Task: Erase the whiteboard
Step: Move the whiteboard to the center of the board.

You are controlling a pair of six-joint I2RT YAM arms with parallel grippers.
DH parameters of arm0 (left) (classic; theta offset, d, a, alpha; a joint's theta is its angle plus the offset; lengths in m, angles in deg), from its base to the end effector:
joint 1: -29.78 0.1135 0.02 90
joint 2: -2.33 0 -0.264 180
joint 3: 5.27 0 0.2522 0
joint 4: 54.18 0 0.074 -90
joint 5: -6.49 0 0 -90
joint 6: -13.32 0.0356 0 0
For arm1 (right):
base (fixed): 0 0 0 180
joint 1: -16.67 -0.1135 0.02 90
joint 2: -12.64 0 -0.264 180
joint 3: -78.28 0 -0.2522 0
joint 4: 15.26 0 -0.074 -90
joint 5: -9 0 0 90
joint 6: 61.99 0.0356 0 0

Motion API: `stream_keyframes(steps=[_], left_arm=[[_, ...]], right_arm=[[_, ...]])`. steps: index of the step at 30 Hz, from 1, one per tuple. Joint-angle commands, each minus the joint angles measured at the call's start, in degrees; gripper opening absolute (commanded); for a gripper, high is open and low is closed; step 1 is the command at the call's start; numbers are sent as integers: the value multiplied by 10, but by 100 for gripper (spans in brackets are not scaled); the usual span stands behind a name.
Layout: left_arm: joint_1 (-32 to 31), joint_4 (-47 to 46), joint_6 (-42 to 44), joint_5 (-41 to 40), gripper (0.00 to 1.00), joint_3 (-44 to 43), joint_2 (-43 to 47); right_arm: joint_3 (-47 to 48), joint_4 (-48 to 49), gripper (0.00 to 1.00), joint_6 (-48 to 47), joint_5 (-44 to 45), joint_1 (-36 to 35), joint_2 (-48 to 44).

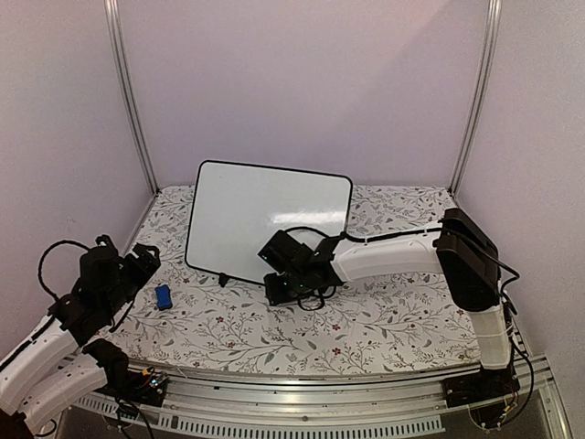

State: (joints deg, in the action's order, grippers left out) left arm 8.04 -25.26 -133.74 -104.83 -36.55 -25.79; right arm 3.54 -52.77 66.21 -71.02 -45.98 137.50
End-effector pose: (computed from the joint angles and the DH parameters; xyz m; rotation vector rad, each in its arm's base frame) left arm 0.1306 -0.0382 0.2053 -0.8361 1.8433 -0.5086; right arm 0.2204 0.4126 0.1539 -0.4868 2.5646 0.4486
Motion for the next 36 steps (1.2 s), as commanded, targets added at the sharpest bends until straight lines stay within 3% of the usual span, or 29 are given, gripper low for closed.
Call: stream_keyframes(steps=[1, 15, 28, 34, 36], left_arm=[[-2, -21, 3, 11, 94, 14, -2], [-3, -23, 4, 12, 94, 16, 1], [-5, -11, 4, 10, 94, 21, 18], [-5, -5, 4, 10, 94, 24, 26], [-5, -4, 3, 12, 94, 24, 27]], right_arm=[[17, -80, 49, 5, 58, 12, 44], [35, -106, 32, 1, 118, 33, 74], [23, -69, 24, -16, 147, 67, 64], [17, -27, 0, -58, 156, 75, 63], [15, -22, 0, -65, 154, 81, 65]])
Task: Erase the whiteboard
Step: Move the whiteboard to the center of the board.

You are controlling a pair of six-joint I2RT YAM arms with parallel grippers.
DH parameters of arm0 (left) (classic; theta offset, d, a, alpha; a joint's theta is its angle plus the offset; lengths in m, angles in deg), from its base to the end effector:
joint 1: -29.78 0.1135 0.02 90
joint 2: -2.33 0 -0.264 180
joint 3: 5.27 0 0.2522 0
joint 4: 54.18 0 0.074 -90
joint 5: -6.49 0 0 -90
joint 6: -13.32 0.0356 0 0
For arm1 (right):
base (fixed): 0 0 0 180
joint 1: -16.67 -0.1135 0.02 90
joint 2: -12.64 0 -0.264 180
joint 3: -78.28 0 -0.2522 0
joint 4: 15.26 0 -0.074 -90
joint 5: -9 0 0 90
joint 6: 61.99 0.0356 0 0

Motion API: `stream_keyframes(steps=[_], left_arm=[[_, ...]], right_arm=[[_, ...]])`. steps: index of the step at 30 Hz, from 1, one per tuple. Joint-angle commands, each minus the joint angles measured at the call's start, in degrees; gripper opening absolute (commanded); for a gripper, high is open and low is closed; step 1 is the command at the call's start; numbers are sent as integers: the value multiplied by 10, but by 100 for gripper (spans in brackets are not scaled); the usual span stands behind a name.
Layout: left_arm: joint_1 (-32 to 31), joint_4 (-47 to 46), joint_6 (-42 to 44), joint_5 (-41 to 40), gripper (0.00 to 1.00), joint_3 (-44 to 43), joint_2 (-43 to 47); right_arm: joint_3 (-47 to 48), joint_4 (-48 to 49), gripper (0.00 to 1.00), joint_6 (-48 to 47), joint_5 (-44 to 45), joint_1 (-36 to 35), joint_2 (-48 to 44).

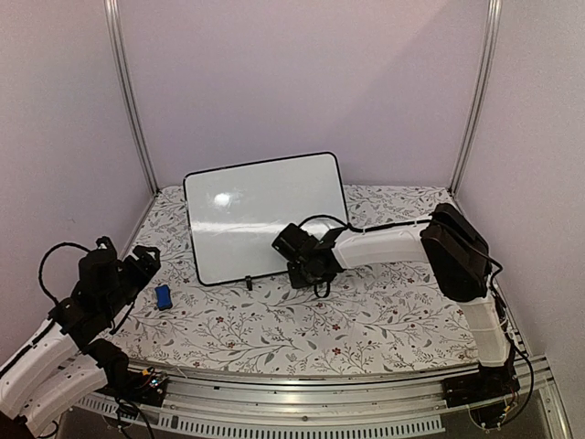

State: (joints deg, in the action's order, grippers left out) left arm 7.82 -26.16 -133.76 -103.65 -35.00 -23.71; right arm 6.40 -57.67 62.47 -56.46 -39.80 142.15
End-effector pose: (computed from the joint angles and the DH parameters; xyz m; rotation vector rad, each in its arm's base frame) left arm 0.1273 -0.0381 0.2014 -0.8203 1.8341 -0.5462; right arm 0.2718 0.3834 0.1297 -0.3562 2.5007 0.0337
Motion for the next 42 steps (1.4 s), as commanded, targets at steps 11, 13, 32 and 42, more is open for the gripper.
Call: stream_keyframes(steps=[11, 13, 32, 42], left_arm=[[-4, 20, 3, -4, 93, 11, 27], [-4, 20, 1, -3, 93, 13, 28], [-6, 27, -2, 1, 93, 15, 31], [-8, 28, -5, 8, 93, 17, 29]], right_arm=[[-115, 49, 0, -1, 56, 112, -47], [-135, 49, 0, 7, 60, 137, -64], [-216, 88, 1, -7, 59, 300, -104], [-207, 118, 41, -81, 39, 348, -89]])
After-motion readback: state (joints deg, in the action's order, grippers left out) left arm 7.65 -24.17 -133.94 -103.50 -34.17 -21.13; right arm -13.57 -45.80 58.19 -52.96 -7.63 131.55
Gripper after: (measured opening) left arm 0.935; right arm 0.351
